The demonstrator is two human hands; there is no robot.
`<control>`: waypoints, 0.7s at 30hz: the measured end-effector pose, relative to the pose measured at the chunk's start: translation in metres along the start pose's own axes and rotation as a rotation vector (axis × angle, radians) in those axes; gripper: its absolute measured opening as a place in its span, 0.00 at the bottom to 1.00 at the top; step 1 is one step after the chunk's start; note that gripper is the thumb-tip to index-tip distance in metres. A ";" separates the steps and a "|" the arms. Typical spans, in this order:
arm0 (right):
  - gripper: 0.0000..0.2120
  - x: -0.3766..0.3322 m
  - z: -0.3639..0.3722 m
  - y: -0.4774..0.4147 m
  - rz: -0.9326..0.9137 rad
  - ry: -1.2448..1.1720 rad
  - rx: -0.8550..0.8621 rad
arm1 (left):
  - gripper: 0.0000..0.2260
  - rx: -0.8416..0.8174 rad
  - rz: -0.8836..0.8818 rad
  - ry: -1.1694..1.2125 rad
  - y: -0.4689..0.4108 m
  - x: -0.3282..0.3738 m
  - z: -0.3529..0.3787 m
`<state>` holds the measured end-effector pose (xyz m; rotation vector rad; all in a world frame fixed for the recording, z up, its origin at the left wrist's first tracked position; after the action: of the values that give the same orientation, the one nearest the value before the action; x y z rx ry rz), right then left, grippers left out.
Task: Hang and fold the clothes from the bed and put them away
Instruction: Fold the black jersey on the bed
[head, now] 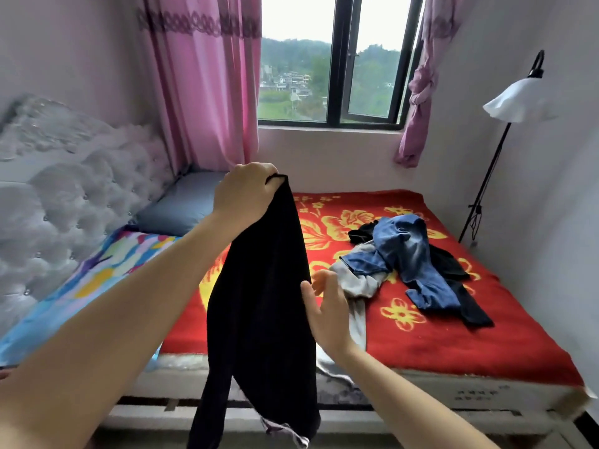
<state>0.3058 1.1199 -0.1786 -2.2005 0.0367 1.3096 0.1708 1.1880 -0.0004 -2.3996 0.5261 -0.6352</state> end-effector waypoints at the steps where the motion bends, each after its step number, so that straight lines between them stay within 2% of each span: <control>1: 0.13 0.003 0.005 0.005 -0.041 0.011 -0.027 | 0.12 0.003 -0.012 -0.019 -0.007 0.000 0.005; 5: 0.26 0.029 0.039 -0.005 0.070 0.112 -0.277 | 0.12 0.048 -0.059 -0.058 -0.025 -0.005 0.022; 7: 0.29 0.042 0.056 -0.015 0.155 0.162 -0.304 | 0.11 0.070 -0.080 -0.067 -0.029 -0.009 0.024; 9: 0.25 0.055 0.073 -0.029 0.228 0.197 -0.318 | 0.12 0.088 -0.100 -0.081 -0.032 -0.017 0.024; 13: 0.11 0.099 0.091 -0.058 0.389 0.255 -0.357 | 0.13 0.131 -0.165 -0.053 -0.034 -0.053 0.011; 16: 0.08 0.131 0.097 -0.081 0.464 0.253 -0.380 | 0.12 0.155 -0.226 0.028 -0.038 -0.091 0.004; 19: 0.06 0.143 0.102 -0.120 0.485 0.119 -0.321 | 0.11 0.140 -0.251 0.047 -0.043 -0.132 0.006; 21: 0.06 0.145 0.100 -0.158 0.474 0.059 -0.201 | 0.09 0.113 -0.265 0.093 -0.049 -0.166 0.012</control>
<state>0.3492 1.3382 -0.2600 -2.4989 0.4973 1.5493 0.0545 1.3128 -0.0300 -2.3601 0.2034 -0.8701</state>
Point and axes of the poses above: each hand's wrist, its own y-axis away from the middle knuckle, its own z-axis out of the palm, x = y × z, the point moved 3 cm from there along -y, towards the middle knuckle, and after that the axes turned 5 degrees about z, right-handed, at the moved point
